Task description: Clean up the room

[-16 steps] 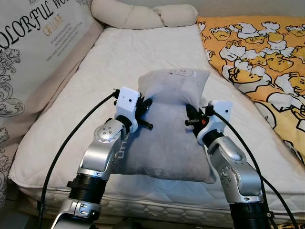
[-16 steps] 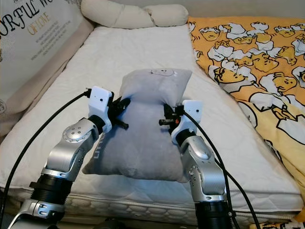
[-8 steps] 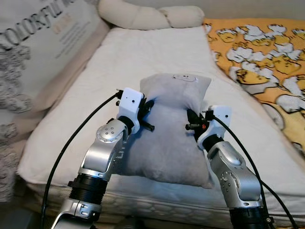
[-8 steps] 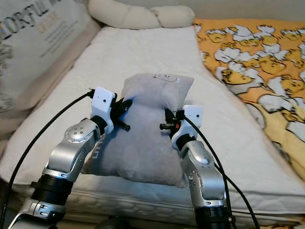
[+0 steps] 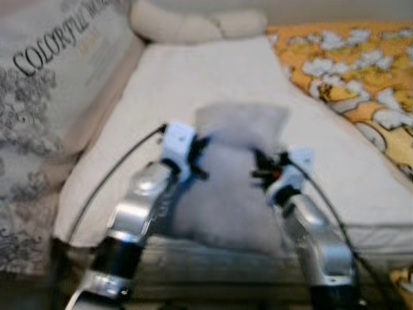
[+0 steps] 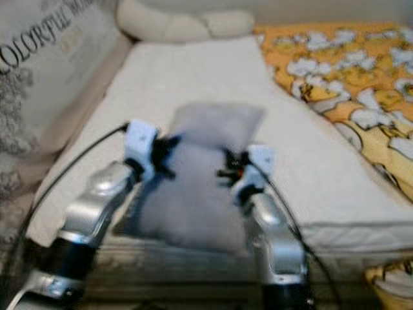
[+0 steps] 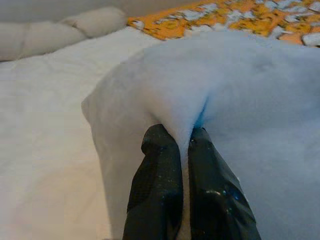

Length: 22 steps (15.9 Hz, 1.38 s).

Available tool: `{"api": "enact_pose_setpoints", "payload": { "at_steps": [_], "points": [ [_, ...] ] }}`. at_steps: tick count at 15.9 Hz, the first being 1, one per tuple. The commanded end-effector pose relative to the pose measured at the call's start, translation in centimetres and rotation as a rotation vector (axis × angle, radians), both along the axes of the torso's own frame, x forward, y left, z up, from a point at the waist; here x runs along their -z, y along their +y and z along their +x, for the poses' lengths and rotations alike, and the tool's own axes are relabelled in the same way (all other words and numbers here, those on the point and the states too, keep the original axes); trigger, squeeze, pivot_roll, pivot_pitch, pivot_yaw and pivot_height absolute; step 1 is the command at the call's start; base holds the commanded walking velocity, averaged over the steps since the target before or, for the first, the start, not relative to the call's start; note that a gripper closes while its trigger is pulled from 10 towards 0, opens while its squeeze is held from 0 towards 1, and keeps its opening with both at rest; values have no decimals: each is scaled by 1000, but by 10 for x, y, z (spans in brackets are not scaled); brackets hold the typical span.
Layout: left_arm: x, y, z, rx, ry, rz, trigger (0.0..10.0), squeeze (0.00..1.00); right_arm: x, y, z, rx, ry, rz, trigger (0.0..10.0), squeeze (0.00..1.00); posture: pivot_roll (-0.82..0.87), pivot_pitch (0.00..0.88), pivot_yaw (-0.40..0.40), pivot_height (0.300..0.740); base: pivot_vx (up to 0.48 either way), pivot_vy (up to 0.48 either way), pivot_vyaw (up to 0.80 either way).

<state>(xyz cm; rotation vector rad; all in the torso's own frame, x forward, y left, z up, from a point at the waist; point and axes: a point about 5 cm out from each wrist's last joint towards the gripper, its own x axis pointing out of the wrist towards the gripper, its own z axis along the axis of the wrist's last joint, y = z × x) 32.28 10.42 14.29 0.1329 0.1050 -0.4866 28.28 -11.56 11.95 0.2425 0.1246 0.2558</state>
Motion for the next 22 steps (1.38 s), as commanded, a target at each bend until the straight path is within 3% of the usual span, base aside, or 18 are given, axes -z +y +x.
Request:
{"api": "enact_pose_setpoints", "payload": {
  "at_steps": [1,12,18,22],
  "points": [
    [-10,9,2,-56,-45,6,10000,0,-6,-15,1,62,-26,-26,10000,0,-70,0,91,740,0,375,0],
    [-7,16,-3,-82,-40,14,10000,0,-5,-10,3,24,-20,-33,10000,0,-40,0,56,740,0,373,0],
    [-13,15,-10,-75,-95,0,10000,0,-3,-9,8,-12,-13,-47,10000,0,-20,0,19,740,0,0,0],
    [-15,17,-7,-79,-100,3,10000,0,-2,-8,7,-4,-8,-38,10000,0,-28,0,32,740,278,0,0]
  ]
}}
